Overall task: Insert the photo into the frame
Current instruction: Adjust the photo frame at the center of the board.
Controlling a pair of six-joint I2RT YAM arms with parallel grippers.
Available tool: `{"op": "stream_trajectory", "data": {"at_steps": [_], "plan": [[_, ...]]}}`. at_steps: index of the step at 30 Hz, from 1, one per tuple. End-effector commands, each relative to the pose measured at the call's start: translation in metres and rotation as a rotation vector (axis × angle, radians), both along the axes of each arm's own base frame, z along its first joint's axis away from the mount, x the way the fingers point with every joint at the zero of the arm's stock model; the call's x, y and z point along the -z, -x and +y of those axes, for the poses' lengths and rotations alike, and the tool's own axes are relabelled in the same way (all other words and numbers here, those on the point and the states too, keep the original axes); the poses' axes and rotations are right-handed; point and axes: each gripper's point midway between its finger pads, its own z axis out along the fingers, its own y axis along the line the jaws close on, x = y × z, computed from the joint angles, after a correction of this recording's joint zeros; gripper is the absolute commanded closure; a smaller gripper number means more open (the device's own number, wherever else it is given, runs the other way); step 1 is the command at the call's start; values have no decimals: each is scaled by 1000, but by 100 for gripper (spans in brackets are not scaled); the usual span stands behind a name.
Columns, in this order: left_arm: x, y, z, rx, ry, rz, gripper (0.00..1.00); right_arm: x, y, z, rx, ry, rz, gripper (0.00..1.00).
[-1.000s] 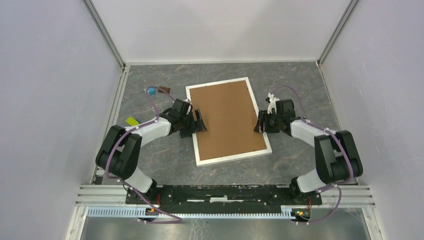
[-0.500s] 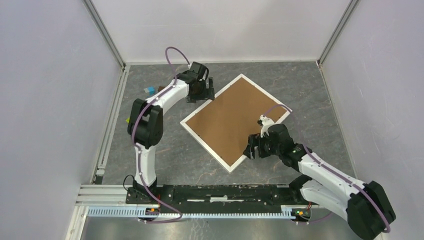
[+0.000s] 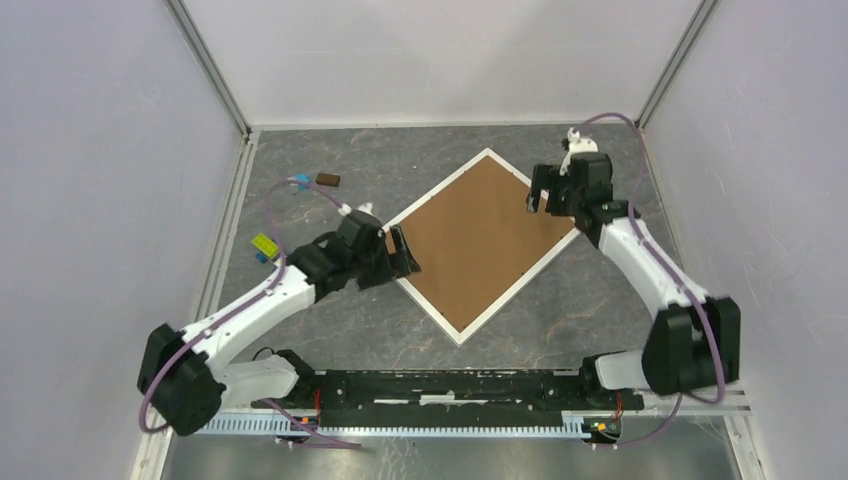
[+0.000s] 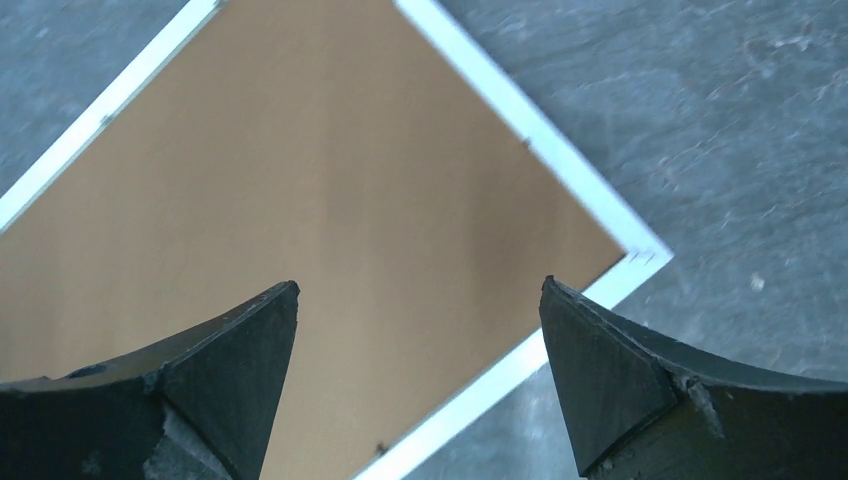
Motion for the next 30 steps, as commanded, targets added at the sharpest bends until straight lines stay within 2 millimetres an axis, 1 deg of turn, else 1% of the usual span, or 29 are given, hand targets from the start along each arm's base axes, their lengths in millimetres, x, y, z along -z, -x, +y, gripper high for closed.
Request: {"op": "stream_trajectory", "data": {"at_steps": [1, 2, 3, 5, 7, 9, 11, 12, 13, 15, 16, 19, 21, 22, 23, 24, 25, 27, 28, 29, 30], "plan": [[25, 12, -34, -121, 147, 109, 7, -12, -59, -18, 29, -43, -39, 4], [31, 11, -33, -148, 135, 120, 7, -5, -71, -25, 33, -58, -17, 4], [37, 11, -33, -173, 127, 140, 7, -2, -80, -35, 46, -73, -9, 5], [49, 11, -34, -233, 120, 175, 8, 17, -94, -52, 67, -109, 39, 6], [61, 10, -33, -277, 100, 193, 9, 31, -102, -67, 78, -150, 84, 11], [73, 9, -34, -307, 86, 216, 13, 42, -102, -75, 79, -192, 123, 15], [85, 4, -36, -323, 70, 225, 16, 46, -96, -73, 61, -217, 119, 17], [91, 2, -39, -325, 58, 237, 17, 42, -94, -70, 49, -223, 94, 17], [95, 0, -43, -321, 53, 248, 18, 43, -89, -66, 42, -232, 85, 18], [103, -1, -48, -305, 32, 275, 24, 38, -84, -64, 35, -235, 65, 18], [107, 1, -48, -306, 14, 282, 26, 37, -82, -63, 30, -232, 66, 18], [118, 6, -32, -313, -83, 274, 37, 29, -77, -58, 15, -222, 60, 19], [121, 6, -23, -264, -160, 255, 44, 22, -73, -52, 1, -216, 43, 19], [123, 6, -24, -187, -194, 243, 50, 19, -71, -48, -7, -212, 36, 19], [125, 9, -22, -120, -242, 243, 59, 17, -68, -45, -14, -208, 33, 19], [127, 13, -13, -63, -316, 247, 69, 14, -64, -40, -29, -202, 25, 19], [131, 17, -1, -9, -382, 252, 75, 13, -59, -35, -40, -195, 23, 19], [132, 22, 15, 69, -426, 243, 78, 12, -49, -29, -57, -183, 21, 19], [130, 24, 26, 75, -442, 242, 80, 15, -43, -26, -62, -180, 28, 19], [126, 23, 37, 78, -451, 233, 81, 14, -37, -23, -72, -178, 24, 19], [121, 22, 47, 90, -458, 214, 81, 18, -29, -15, -92, -171, 30, 19]]}}
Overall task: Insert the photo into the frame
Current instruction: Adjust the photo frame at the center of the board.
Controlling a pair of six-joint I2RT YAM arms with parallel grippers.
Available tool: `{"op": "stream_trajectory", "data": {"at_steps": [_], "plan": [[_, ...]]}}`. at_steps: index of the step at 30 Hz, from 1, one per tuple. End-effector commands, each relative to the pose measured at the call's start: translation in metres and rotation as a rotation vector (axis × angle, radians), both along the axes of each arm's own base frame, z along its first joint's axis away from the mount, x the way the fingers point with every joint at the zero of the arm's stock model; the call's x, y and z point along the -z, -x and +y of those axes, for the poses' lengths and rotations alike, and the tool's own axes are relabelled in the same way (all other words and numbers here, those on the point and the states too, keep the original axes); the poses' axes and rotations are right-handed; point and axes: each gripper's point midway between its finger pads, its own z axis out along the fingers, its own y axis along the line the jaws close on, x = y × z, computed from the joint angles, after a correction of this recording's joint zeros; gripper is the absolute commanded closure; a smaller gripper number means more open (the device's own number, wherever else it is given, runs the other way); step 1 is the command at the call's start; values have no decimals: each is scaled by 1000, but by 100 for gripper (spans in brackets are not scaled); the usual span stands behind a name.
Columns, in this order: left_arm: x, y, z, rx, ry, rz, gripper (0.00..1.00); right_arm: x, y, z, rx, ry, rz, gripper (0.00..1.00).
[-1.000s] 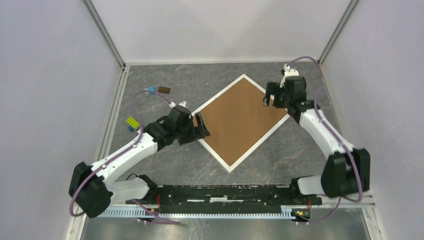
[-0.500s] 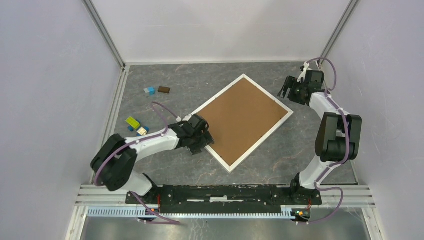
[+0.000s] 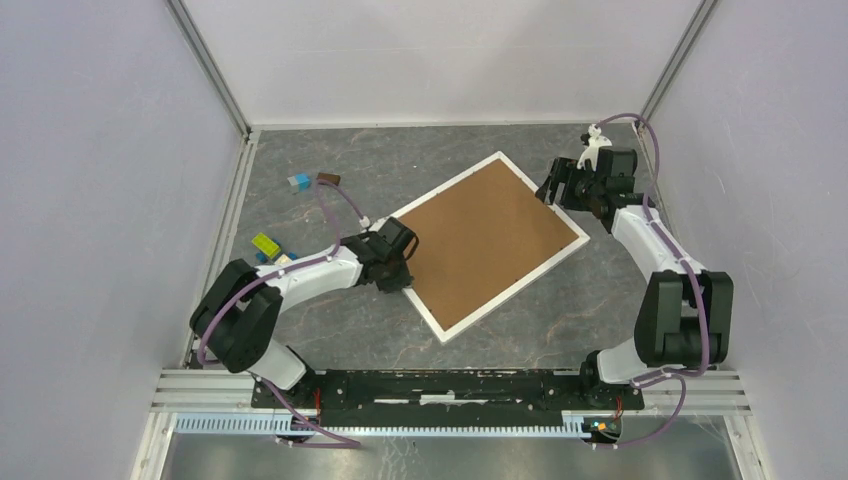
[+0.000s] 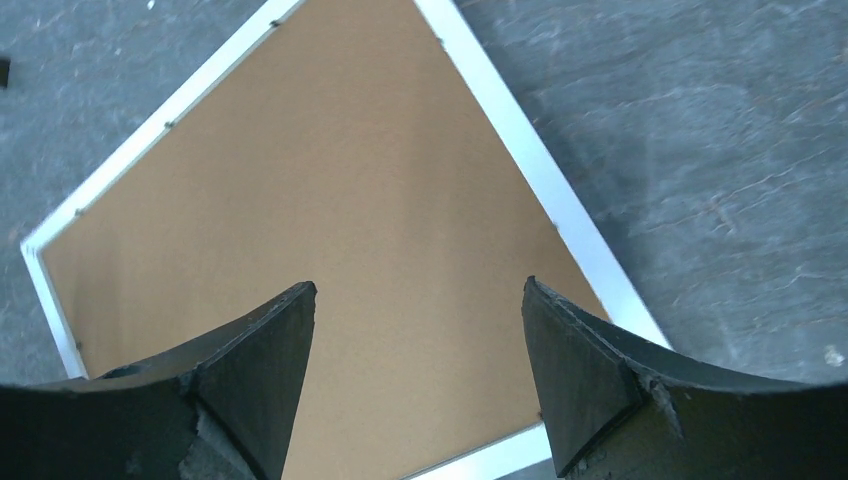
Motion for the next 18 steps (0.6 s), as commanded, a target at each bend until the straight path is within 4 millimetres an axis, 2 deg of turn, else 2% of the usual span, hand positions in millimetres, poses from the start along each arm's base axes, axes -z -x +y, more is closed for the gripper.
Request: {"op": "stream_trajectory", "data": {"at_steps": [1, 3, 5, 7, 10, 11, 14, 16, 18], "plan": [[3, 17, 79, 216, -252, 6, 82, -4, 24, 18, -65, 39, -39, 19], [-5, 9, 106, 189, -322, -26, 88, 5, 36, 16, -66, 76, -17, 19], [-10, 5, 122, 144, -349, -19, 91, 16, 49, 11, -59, 106, 19, 19], [-13, 3, 124, 141, -346, -21, 97, 26, 61, 7, -52, 145, 54, 19], [-14, 0, 132, 116, -394, -23, 98, 47, 80, -7, -13, 216, 128, 20], [-15, -2, 134, 102, -403, -31, 98, 51, 84, -8, -18, 225, 139, 23], [-14, -5, 133, 86, -389, -55, 98, 63, 93, 0, -64, 224, 170, 33], [-11, -4, 132, 69, -378, -53, 98, 68, 97, 8, -104, 271, 191, 37], [-8, -3, 133, 42, -368, -59, 98, 75, 99, 8, -99, 351, 211, 40]]}}
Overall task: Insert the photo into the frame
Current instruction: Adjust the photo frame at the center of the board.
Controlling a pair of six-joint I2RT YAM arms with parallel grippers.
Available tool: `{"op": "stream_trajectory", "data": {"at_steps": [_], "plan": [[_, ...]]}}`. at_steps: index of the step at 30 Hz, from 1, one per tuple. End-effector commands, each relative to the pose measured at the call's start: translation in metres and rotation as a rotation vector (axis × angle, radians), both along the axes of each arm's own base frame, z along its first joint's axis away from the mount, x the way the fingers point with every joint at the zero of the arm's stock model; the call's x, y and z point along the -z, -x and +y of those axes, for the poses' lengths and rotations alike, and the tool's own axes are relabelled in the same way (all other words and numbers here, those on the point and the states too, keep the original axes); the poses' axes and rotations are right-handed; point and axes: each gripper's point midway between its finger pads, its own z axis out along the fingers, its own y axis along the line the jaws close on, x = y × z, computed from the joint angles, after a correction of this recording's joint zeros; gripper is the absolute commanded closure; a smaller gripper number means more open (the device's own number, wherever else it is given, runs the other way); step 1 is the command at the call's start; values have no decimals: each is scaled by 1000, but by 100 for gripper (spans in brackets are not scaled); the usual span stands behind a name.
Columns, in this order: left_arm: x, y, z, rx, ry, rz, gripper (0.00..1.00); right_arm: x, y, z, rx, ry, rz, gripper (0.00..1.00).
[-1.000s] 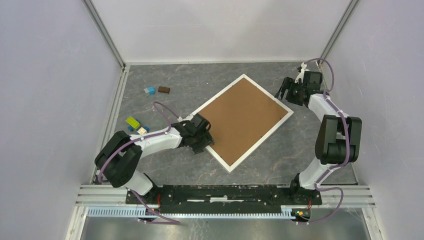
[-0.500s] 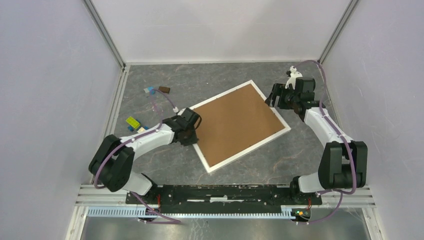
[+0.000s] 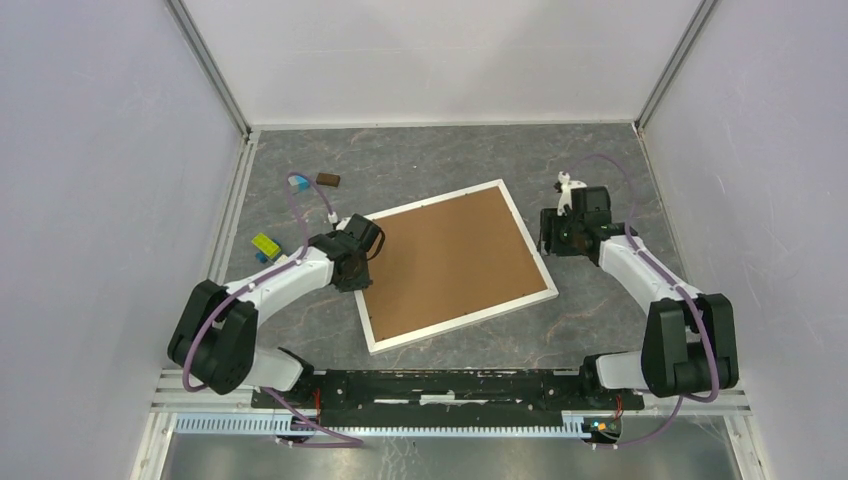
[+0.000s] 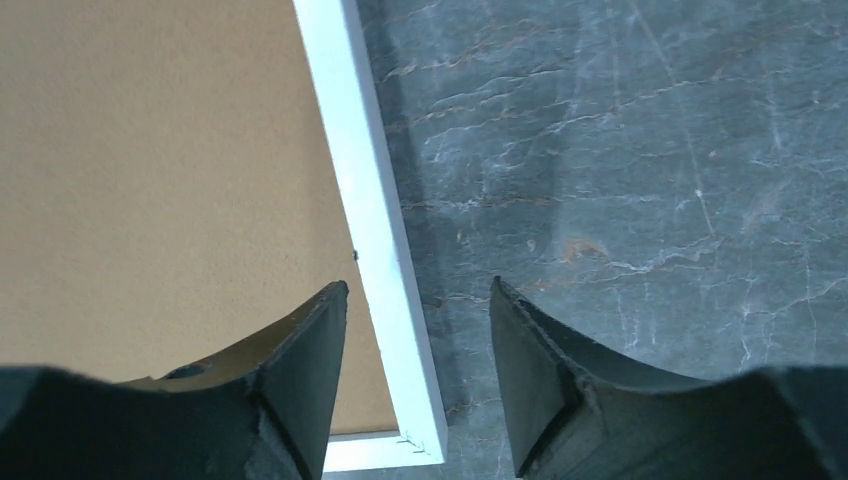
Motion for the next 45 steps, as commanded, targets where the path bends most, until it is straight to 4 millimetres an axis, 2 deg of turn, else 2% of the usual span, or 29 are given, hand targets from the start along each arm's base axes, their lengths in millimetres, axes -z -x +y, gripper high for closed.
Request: {"op": "stream_trajectory", "data": {"at_steps": [1, 4, 9, 16, 22, 27, 33, 40, 45], "plan": [[-1, -3, 11, -21, -32, -63, 98, 7, 1, 2, -39, 158, 6, 42], [3, -1, 13, -52, -7, -99, 98, 10, -2, -3, -27, 229, 3, 47], [12, 3, 14, -73, 12, -115, 98, 8, -11, -5, -6, 249, -11, 57], [18, 3, 12, -64, 9, -91, 98, 17, -12, 14, -68, 202, -11, 65], [19, 2, 11, -60, 14, -90, 98, 13, -19, 16, -64, 204, -45, 66], [20, 2, 10, -57, 13, -88, 98, 20, -17, 19, -80, 198, -22, 68], [21, 2, 9, -51, 14, -81, 98, 26, -5, 31, -126, 181, -5, 69], [21, 2, 9, -51, 15, -84, 98, 35, 1, 32, -137, 187, 20, 69], [22, 2, 9, -50, 15, -81, 98, 43, 11, 40, -172, 187, 60, 70]]}}
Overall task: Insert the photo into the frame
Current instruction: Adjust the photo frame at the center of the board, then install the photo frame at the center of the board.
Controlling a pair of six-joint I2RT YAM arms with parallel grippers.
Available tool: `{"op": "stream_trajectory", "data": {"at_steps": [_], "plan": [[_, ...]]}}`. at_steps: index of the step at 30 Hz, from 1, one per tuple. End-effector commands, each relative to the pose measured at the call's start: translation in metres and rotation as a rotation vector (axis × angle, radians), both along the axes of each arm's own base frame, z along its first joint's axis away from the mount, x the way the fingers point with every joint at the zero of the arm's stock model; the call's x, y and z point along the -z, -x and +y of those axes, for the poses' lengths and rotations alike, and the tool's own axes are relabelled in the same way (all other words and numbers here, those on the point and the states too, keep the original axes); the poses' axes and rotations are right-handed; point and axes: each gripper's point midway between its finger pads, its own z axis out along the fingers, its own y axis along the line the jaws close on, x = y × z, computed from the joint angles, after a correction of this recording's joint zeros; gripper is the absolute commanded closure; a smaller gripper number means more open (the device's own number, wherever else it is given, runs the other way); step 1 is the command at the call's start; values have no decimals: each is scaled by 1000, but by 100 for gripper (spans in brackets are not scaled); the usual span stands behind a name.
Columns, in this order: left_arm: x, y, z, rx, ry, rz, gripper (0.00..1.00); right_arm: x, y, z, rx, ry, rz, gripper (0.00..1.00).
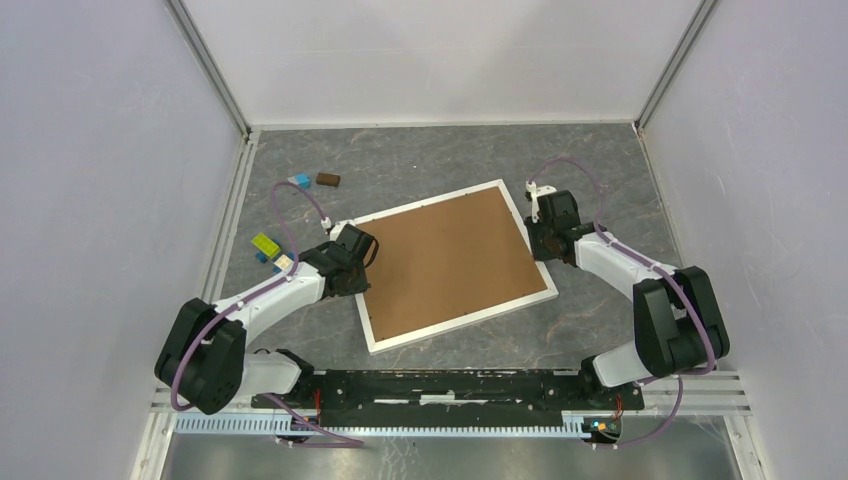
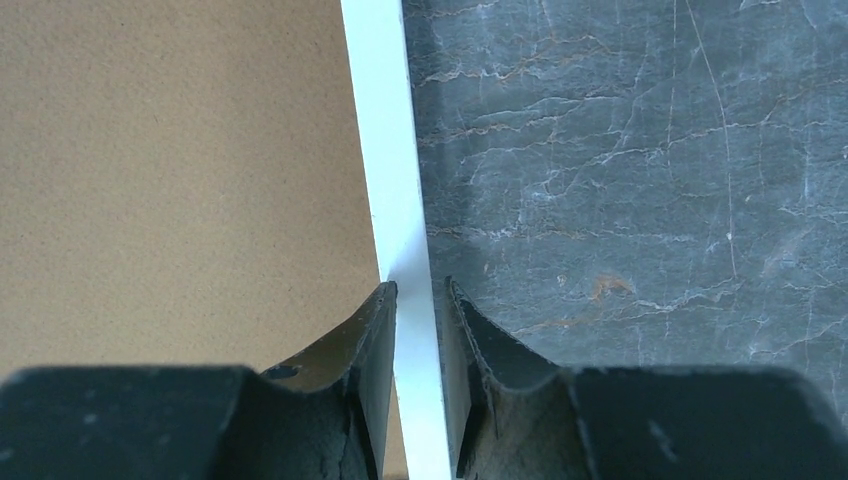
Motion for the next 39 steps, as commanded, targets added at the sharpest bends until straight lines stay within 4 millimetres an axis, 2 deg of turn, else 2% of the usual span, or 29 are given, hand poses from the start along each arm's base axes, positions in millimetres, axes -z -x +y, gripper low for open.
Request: {"op": "stream_trajectory", "data": {"at_steps": [1, 5, 12, 16, 19, 23, 28, 31, 33, 35, 39], "plan": [[19, 2, 8, -23, -41, 24, 98, 15, 16, 17, -55, -12, 44, 70], [19, 1, 7, -21, -38, 24, 98, 35, 36, 24, -42, -15, 66, 71], [18, 2, 7, -20, -37, 21, 98, 62, 57, 36, -54, 50, 111, 72], [18, 2, 8, -20, -37, 18, 98, 79, 64, 37, -117, 197, 132, 73], [18, 2, 7, -22, -35, 16, 98, 81, 64, 39, -147, 313, 136, 73], [18, 2, 7, -20, -35, 15, 98, 85, 72, 52, -168, 413, 138, 73], [17, 2, 8, -24, -34, 10, 98, 100, 85, 69, -228, 581, 162, 73], [16, 3, 10, -33, -37, 6, 98, 107, 87, 87, -272, 602, 190, 73], [17, 4, 10, -34, -39, 7, 98, 98, 77, 97, -270, 595, 173, 73], [16, 4, 11, -37, -38, 4, 98, 74, 60, 104, -231, 580, 101, 74], [14, 3, 10, -36, -31, -5, 98, 2, 22, 112, -157, 450, -38, 73]]}}
